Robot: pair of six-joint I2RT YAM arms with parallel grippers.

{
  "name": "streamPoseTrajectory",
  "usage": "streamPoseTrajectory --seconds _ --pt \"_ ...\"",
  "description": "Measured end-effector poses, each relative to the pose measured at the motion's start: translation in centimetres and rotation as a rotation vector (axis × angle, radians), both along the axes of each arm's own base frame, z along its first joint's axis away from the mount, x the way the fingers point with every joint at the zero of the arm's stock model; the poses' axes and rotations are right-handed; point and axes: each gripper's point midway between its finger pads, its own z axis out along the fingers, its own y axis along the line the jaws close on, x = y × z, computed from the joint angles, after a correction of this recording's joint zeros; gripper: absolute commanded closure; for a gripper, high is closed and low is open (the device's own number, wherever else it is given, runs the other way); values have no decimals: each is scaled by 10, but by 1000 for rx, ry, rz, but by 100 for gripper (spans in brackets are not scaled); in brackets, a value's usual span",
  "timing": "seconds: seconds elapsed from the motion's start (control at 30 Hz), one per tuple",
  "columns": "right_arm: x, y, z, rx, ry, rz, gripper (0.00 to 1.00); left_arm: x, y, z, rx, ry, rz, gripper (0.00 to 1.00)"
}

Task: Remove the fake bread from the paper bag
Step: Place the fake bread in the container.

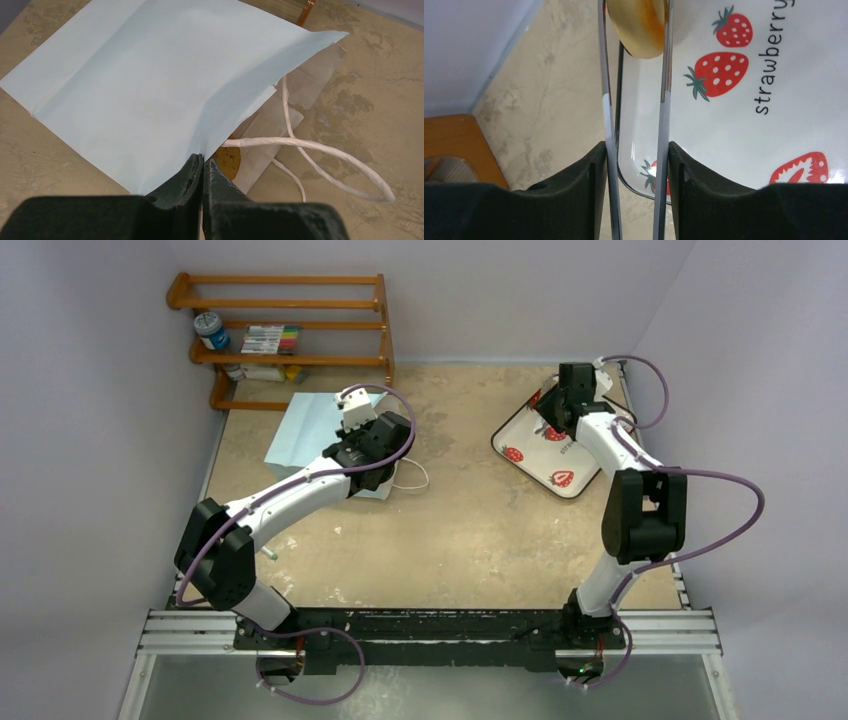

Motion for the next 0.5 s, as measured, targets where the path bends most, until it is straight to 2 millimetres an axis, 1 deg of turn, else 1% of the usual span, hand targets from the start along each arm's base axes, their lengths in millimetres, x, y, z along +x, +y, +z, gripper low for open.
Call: streamPoseTrajectory --seconds 0.13,0.5 --pt "8 -3 14 0 -32 -9 53 0 0 0 0 0 0 100" --pt "6 -10 13 -3 -21 -23 54 0 0 0 -1 0 0 100"
